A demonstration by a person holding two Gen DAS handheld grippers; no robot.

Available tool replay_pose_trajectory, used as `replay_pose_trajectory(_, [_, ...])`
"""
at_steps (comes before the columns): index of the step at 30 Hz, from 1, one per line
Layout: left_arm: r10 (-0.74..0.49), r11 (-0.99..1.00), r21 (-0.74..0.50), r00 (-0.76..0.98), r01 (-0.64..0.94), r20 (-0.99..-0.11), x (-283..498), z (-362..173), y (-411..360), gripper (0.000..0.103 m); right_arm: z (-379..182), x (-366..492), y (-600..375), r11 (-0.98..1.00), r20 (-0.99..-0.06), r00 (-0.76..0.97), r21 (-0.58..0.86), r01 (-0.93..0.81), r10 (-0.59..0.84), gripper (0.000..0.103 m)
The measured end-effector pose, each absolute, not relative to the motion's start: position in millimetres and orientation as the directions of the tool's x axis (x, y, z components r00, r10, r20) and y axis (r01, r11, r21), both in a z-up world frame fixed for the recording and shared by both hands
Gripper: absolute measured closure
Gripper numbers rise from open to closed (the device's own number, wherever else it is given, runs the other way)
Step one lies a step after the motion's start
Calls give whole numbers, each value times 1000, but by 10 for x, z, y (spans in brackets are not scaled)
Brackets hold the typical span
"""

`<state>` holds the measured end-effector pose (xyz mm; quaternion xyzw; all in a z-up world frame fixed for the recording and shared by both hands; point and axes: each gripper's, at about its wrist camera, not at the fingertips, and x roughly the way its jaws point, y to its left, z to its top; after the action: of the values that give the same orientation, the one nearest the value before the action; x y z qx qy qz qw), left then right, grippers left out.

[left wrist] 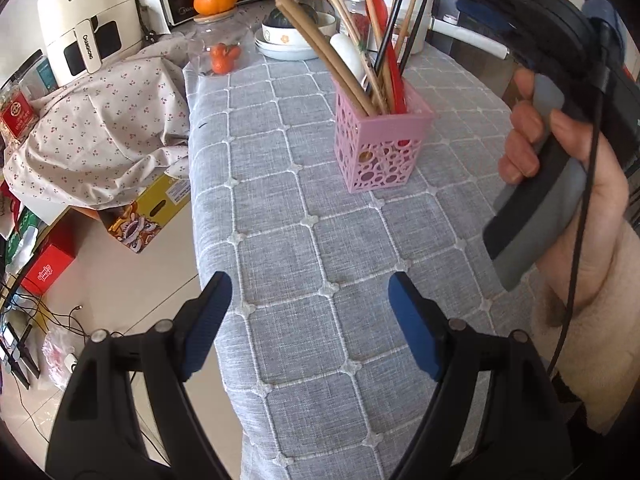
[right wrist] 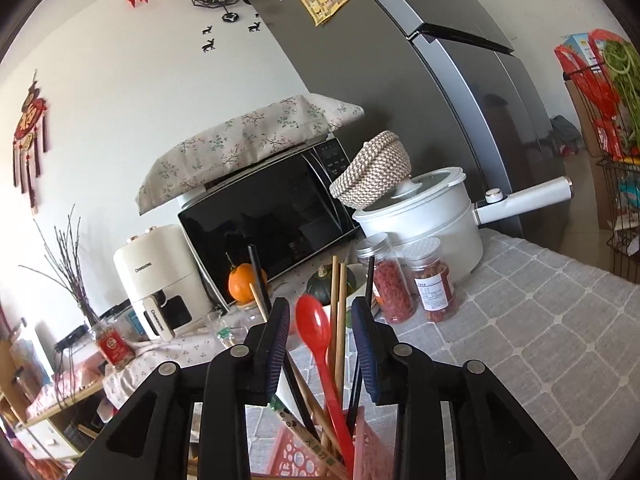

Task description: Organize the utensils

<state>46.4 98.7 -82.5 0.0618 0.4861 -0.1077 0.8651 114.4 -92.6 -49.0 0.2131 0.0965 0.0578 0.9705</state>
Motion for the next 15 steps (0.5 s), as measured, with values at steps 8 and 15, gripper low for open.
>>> replay_pose_trajectory(8, [-121,991,-73,543,108,-831,434,-634,984,22,-151,889,-1120,936,-360,917,350,-36,170,41])
replay_pose_trajectory(15, [-66,994,-103,607,-26,-792,235,-339,876,11,-10,529,-1295,974,-553,820,226,-19,145,27])
